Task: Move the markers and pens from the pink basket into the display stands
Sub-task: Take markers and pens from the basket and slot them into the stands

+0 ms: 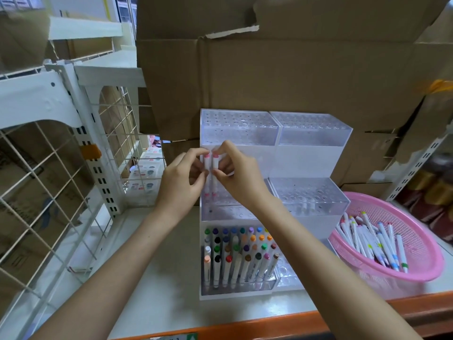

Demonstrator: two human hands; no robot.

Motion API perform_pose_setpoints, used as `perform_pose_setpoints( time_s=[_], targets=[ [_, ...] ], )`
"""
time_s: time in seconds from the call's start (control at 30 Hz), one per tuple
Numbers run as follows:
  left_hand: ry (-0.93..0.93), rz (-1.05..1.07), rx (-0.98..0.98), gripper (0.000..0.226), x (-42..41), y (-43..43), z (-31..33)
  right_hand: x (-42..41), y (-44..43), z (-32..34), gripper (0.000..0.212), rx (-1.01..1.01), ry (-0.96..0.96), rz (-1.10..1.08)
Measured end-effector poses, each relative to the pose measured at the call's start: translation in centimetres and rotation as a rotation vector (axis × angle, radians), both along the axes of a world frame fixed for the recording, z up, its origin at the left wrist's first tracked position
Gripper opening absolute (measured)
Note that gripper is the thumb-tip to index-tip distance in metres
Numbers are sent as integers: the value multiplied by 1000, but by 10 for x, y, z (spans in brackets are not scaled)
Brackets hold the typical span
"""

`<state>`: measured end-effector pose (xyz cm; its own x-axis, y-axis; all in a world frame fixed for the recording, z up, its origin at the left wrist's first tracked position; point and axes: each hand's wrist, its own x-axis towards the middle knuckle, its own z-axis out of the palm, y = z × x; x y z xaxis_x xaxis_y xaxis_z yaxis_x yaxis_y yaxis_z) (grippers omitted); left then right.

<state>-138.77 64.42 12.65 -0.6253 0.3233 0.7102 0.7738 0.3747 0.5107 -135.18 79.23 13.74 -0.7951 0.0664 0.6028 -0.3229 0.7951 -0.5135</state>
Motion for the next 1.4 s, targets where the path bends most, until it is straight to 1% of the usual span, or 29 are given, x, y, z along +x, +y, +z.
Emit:
perform_pose_setpoints(
  time_s=[0.27,0.43,0.53,0.63,0.8,0.9,0.97,1.07,1.2,1.3,1.4],
  targets=[
    [-12,4,0,41,1,0,-1,0,-2,-4,33,9,7,-29],
    [-5,19,-47,43,2,-4,2,6,0,0,43,57,-30,-21],
    [0,32,-123,46,6,-8,5,16,1,1,46,70,-42,-30],
    [18,70,-242,53,14,-9,6,29,3,2,52,136,-69,-75],
    [183,187,-411,67,36,-8,3,54,6,-4,63,263,-185,-200],
    [261,159,-443,63,53,3,0,72,9,-9,63,318,-242,-279],
    [295,119,-473,59,65,13,-3,84,14,-13,59,319,-264,-303],
    [306,92,-560,53,80,31,-7,105,28,-16,55,299,-273,-345],
    [274,35,-642,49,98,65,-9,134,58,-18,57,291,-291,-413],
    [292,-8,-647,45,114,98,-10,159,88,-21,62,261,-296,-440],
    [317,-38,-637,43,133,137,-12,184,124,-23,63,255,-313,-474]
  ],
)
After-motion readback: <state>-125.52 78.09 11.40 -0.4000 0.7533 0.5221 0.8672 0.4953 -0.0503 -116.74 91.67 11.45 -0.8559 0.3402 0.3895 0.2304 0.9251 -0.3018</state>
